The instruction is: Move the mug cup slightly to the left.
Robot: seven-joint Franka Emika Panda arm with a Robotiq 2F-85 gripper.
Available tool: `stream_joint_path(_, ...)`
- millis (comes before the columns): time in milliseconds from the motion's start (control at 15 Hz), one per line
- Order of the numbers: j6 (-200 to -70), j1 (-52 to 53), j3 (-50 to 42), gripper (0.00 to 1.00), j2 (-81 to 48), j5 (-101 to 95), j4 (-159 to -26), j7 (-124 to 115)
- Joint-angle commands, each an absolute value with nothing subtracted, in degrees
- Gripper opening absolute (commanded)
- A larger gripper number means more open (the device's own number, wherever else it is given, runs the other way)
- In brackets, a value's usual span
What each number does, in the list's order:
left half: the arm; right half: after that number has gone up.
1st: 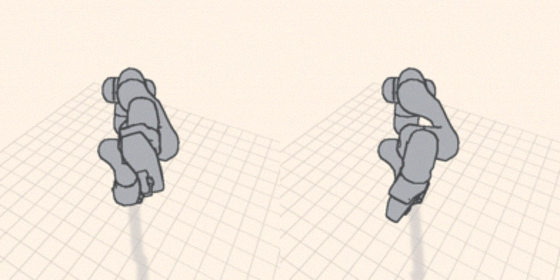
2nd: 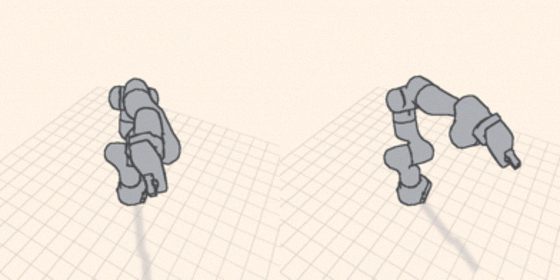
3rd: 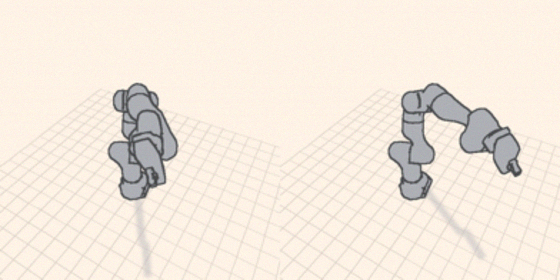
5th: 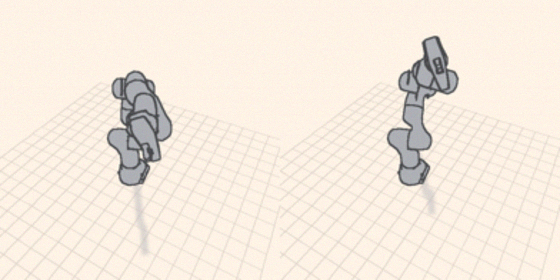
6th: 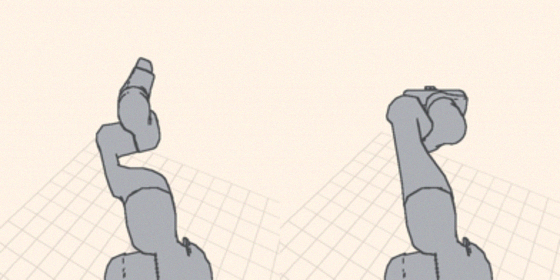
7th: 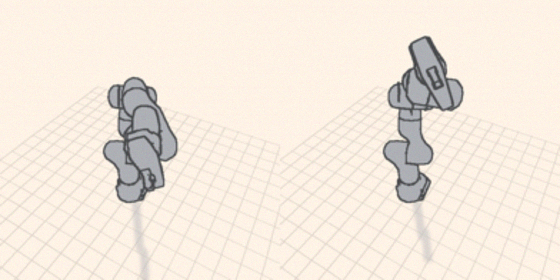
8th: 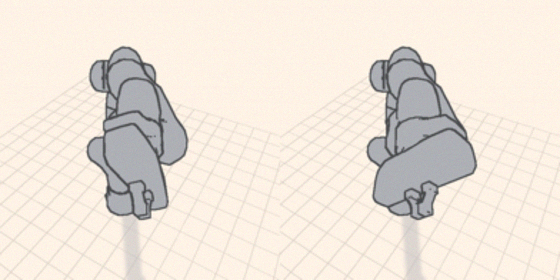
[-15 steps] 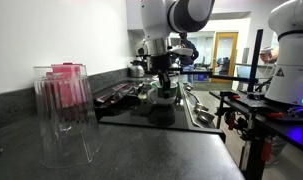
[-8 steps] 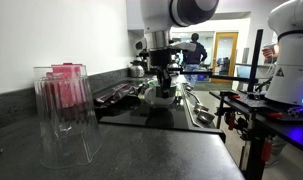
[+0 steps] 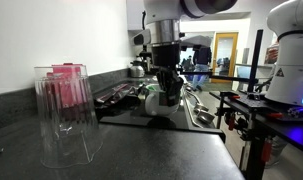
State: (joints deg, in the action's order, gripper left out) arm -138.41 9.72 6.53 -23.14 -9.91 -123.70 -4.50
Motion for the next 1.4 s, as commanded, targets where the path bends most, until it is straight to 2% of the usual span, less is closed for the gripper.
stream_joint_path(0, -135.4, 10.8, 6.6, 0.03, -23.6, -10.4, -121.9, -2.7)
stream_joint_path(667, -133.1, 10.7, 6.0, 0.03, -25.4, -10.3, -120.8, -1.3)
stream_joint_path(733, -133.0, 10.6, 6.0, 0.25, -25.3, -10.4, -120.8, -1.3)
stream_joint_path(800, -133.3, 10.3, 6.2, 0.37, -25.2, -10.1, -120.8, -0.6)
stream_joint_path(1333, -130.3, 10.7, 5.8, 0.94, -20.5, -11.4, -121.4, -0.7)
